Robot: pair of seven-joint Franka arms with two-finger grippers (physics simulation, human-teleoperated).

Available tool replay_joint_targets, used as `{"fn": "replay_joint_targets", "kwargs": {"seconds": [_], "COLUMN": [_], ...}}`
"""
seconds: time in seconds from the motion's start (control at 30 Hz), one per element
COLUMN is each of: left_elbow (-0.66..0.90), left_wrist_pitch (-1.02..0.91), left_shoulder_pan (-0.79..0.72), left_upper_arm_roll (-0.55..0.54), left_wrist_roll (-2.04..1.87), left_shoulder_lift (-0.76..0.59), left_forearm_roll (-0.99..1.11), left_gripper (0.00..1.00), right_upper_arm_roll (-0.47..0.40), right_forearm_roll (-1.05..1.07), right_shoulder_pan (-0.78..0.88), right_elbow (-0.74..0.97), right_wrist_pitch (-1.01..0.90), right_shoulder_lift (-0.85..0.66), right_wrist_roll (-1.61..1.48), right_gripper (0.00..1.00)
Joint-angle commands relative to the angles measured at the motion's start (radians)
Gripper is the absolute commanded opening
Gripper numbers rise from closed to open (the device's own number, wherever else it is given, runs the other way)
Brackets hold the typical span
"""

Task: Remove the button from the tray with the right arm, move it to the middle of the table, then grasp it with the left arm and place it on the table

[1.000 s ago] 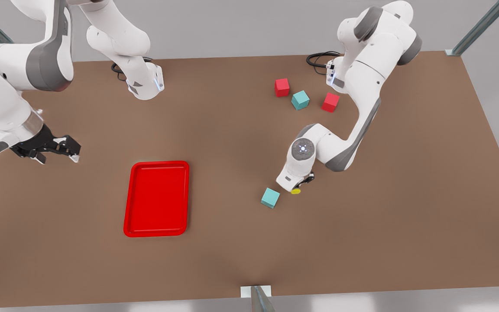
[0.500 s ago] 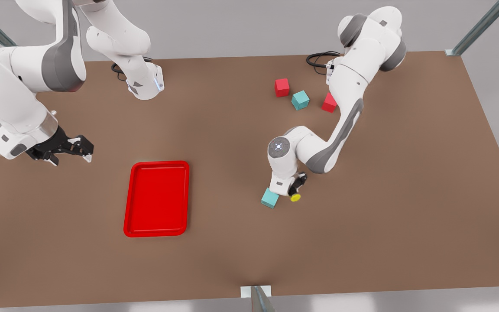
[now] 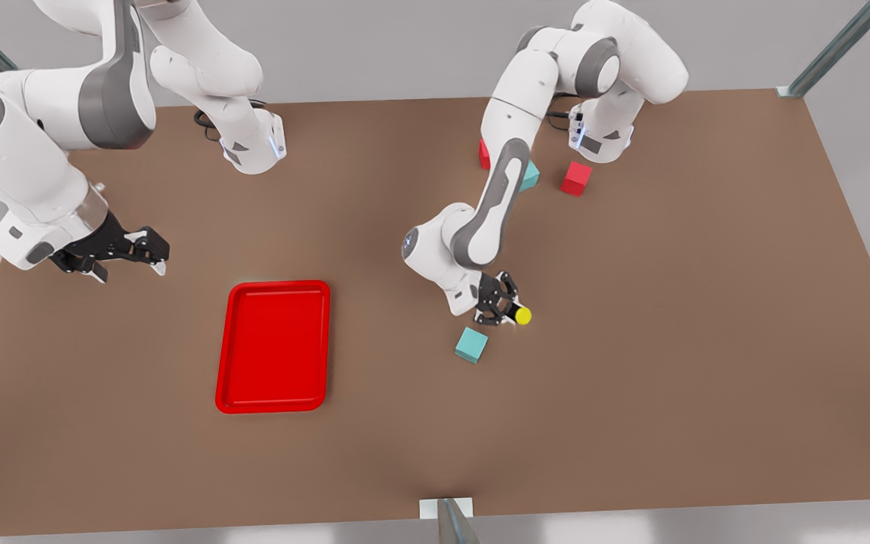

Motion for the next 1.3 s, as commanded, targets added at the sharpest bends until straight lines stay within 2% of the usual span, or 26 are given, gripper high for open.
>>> {"fn": "replay_joint_targets", "kwargs": {"seconds": [0.0,0.2,0.37,0.57,0.9,0.93,0.97,1.0,1.27], "left_elbow": [0.034,0.085,0.113,0.120,0.120,0.120,0.120,0.120,0.134], "left_wrist_pitch": [-0.153,-0.242,-0.241,-0.241,-0.251,-0.253,-0.253,-0.253,-0.346], "left_shoulder_pan": [-0.012,-0.054,-0.083,-0.098,-0.126,-0.127,-0.133,-0.138,-0.196], "left_upper_arm_roll": [0.012,0.033,0.032,0.033,0.035,0.035,0.033,0.035,0.029], "left_wrist_roll": [-0.556,-0.604,-0.611,-0.614,-0.610,-0.608,-0.602,-0.602,-0.552], "left_shoulder_lift": [0.040,0.113,0.192,0.226,0.251,0.251,0.251,0.249,0.194], "left_forearm_roll": [-0.051,-0.059,-0.070,-0.068,-0.058,-0.058,-0.054,-0.054,-0.058], "left_gripper": [0.43,0.42,0.42,0.42,0.42,0.47,0.88,1.00,1.00], "right_upper_arm_roll": [0.003,0.004,0.004,0.024,0.023,0.021,0.023,0.023,0.023], "right_forearm_roll": [0.001,-0.001,-0.001,-0.007,-0.013,-0.013,-0.013,-0.013,-0.013], "right_shoulder_pan": [-0.008,-0.005,-0.003,-0.003,-0.018,-0.015,-0.017,-0.017,-0.012], "right_elbow": [-0.001,-0.007,0.003,0.003,0.023,0.021,0.019,0.021,0.021], "right_wrist_pitch": [-0.002,0.008,0.006,0.060,0.040,0.040,0.038,0.040,0.040], "right_shoulder_lift": [0.000,0.017,0.014,0.058,0.023,0.025,0.025,0.026,0.028], "right_wrist_roll": [-0.003,-0.003,-0.003,-0.003,-0.002,-0.002,-0.002,-0.002,-0.002], "right_gripper": [1.00,1.00,1.00,1.00,1.00,1.00,1.00,1.00,1.00]}}
